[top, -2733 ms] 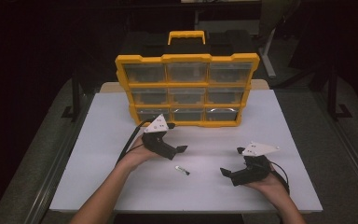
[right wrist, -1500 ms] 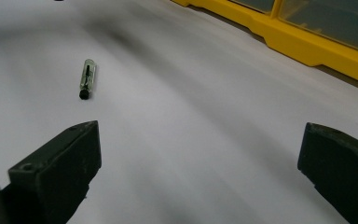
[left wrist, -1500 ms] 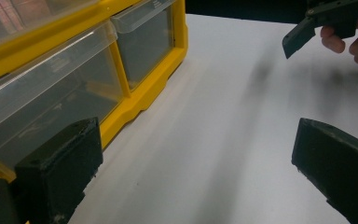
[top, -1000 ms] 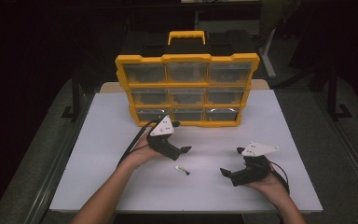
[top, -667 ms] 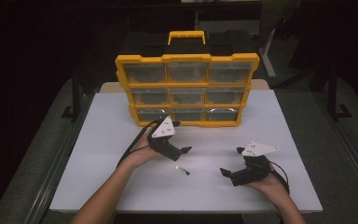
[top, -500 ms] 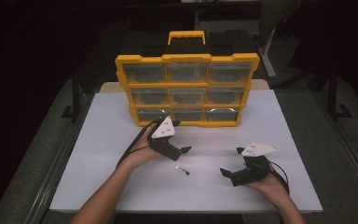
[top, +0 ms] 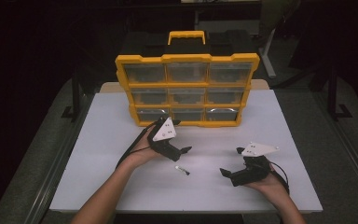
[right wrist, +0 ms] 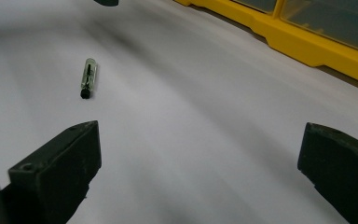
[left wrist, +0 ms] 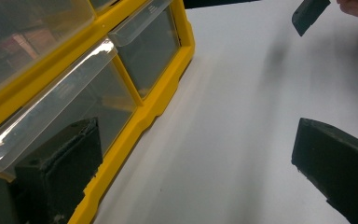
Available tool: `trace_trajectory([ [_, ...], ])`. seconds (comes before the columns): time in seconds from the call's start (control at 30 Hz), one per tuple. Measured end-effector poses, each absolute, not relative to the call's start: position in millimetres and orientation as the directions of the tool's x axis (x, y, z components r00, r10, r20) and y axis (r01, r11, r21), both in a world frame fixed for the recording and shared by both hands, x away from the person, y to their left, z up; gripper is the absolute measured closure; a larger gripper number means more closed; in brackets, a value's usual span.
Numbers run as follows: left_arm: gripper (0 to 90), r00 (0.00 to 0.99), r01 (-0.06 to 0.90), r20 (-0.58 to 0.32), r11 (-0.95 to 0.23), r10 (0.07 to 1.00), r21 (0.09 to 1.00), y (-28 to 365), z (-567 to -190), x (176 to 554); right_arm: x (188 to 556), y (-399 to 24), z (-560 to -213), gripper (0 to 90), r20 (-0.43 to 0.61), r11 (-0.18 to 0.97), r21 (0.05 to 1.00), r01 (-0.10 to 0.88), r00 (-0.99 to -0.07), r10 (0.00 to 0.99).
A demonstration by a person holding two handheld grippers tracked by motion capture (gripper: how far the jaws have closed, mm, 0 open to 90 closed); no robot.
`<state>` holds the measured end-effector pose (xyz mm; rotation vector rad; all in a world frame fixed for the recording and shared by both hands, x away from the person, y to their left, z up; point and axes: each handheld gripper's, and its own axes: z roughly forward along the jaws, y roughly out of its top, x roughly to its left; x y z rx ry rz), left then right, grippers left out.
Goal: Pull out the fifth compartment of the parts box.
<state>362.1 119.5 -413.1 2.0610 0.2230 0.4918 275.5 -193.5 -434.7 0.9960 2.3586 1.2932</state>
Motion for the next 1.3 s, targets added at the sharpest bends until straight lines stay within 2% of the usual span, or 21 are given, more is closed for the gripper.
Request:
trace_trajectory([
  [1.3, 1.9, 0.859, -0.166, 0.41, -0.592, 0.306, 0.789, 111.4, -417.5, 354.6, 275.3, -193.0, -434.7, 0.0, 0.078, 0.368, 0.825, 0.429, -0.731, 0.678],
])
